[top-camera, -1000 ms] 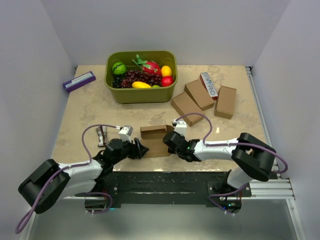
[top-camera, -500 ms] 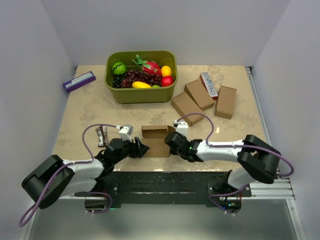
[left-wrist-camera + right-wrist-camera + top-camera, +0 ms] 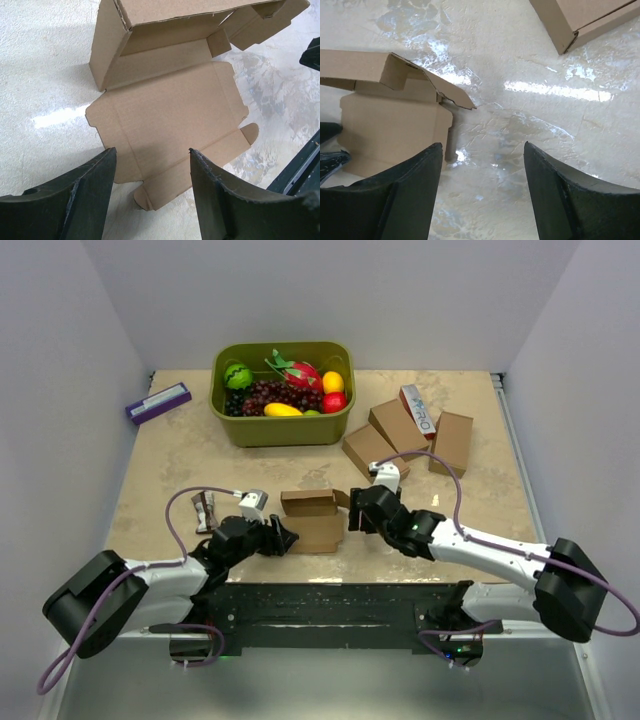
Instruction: Fold the paper box
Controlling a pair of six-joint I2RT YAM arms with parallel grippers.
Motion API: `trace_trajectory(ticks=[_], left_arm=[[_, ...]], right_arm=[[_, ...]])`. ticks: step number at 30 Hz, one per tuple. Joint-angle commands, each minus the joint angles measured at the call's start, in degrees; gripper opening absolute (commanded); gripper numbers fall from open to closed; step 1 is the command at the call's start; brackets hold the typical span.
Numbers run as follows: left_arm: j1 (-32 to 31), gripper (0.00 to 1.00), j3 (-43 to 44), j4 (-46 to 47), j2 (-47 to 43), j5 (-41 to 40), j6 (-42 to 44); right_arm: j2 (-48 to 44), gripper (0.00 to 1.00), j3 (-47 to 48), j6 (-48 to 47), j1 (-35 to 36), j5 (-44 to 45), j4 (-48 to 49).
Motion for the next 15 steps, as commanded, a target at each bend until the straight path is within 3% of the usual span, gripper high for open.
trace_trajectory(ticks=[1,15], left_arm=[[-0.2,0.66,0.2,-6.1,0.4,-0.6,2.3],[-0.2,0.64,2.4,-7.6,1.9,0.5,4.4]], right_arm=[[2.5,0.70,1.2,-6.7,-0.6,-1.7,5.3],[16.3,0.58,8.1,-18.4,-1.0,0.9,13.6]])
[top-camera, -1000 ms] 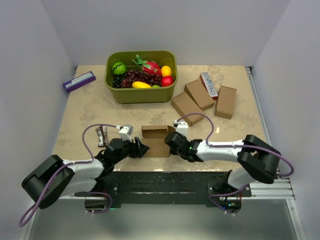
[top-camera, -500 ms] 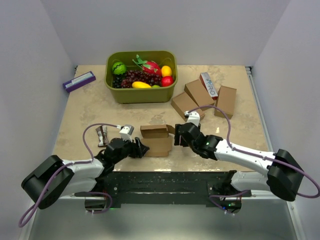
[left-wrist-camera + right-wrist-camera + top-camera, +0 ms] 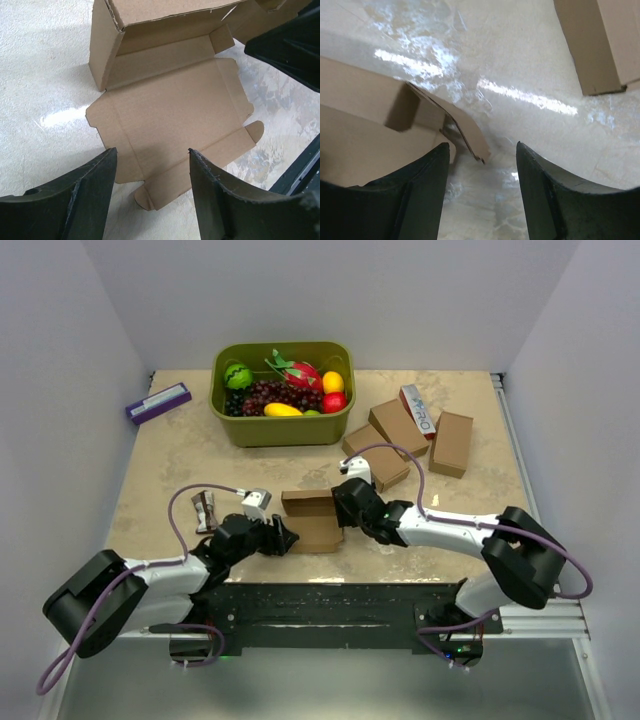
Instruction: Fold the paper box
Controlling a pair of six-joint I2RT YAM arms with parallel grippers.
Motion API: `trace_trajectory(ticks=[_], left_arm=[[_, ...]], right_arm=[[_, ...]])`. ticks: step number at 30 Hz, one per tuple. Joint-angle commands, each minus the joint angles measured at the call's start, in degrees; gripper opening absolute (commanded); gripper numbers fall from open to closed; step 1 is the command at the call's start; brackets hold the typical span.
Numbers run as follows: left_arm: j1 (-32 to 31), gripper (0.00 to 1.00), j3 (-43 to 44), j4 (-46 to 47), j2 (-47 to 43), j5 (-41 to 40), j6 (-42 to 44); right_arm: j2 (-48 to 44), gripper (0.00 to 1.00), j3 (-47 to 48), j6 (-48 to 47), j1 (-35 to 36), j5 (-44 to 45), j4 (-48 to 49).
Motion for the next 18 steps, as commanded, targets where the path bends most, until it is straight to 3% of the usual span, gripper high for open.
trace_trajectory(ticks=[1,3,4,7,9,14,18], left_arm=[[-0.2,0.64,1.1,-5.2,2.1,0.0,2.2],[-0.2,0.63,1.3,-5.3,2.6,0.1,2.3],[-0.3,0.63,1.5,-5.5,2.6,0.0,2.5],[-0.4,0.63,2.7,-6.7,2.0,-0.2,3.5],[-0.6,0.64,4.1,-7.3,0.9,-0.2,4.0],[-4.4,0.65,9.1,-11.4,-1.8,-4.9,5.6],[-11.2,0.68,12.8,-12.8,-2.2,-9.8,5.9]], right_arm=[[1.0,0.56,3.5,-6.1,-0.2,1.6,4.9],[1.6,0.52,3.9,-7.4,-0.2,1.6,4.9],[1.6,0.41,3.9,-7.9,-0.2,1.4,5.7],[1.8,0.21,4.0,-8.5,-0.2,0.3,6.3],[1.8,0.15,4.0,-8.6,-0.2,-0.1,6.0],[1.1,0.09,3.3,-8.5,-0.2,-0.3,5.9],[1.5,0.04,3.8,-9.0,-0.2,-0.2,5.3]])
